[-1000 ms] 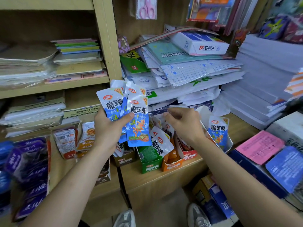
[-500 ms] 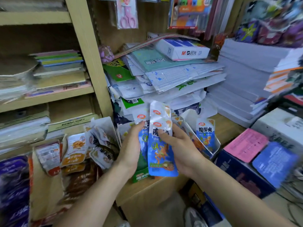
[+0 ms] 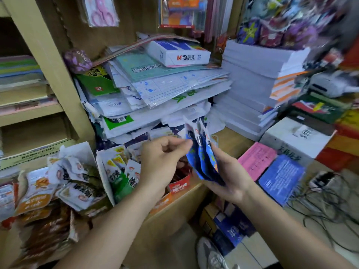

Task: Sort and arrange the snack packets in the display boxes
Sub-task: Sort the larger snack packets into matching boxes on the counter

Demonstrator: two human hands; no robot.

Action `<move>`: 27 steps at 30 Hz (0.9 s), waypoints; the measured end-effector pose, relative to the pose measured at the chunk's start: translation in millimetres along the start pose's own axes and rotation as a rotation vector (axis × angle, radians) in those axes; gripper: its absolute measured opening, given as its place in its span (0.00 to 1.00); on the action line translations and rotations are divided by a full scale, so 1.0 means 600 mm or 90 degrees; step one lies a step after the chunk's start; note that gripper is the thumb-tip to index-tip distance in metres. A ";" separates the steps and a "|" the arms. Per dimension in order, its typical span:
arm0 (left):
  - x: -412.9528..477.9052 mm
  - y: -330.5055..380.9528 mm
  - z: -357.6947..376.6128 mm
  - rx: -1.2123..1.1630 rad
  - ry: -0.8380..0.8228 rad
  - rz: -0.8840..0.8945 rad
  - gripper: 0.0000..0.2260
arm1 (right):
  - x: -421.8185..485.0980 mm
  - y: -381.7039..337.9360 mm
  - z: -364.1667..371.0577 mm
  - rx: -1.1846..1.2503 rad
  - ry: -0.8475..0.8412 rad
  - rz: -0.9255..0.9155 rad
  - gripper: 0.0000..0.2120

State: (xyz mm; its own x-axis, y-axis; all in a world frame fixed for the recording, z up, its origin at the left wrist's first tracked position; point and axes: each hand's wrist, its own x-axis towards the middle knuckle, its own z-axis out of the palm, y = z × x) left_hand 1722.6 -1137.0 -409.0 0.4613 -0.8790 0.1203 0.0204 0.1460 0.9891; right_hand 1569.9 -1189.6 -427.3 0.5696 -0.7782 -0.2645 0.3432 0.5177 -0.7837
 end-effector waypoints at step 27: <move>0.004 -0.022 0.004 -0.029 0.005 -0.098 0.03 | -0.014 -0.011 -0.022 -0.021 0.072 -0.075 0.12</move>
State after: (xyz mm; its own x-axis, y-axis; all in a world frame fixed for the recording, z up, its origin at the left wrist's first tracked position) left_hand 1721.4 -1142.0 -421.5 0.4567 -0.8890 -0.0326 0.1315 0.0312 0.9908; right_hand 1553.1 -1190.9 -427.4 0.4392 -0.8685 -0.2300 0.3770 0.4106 -0.8302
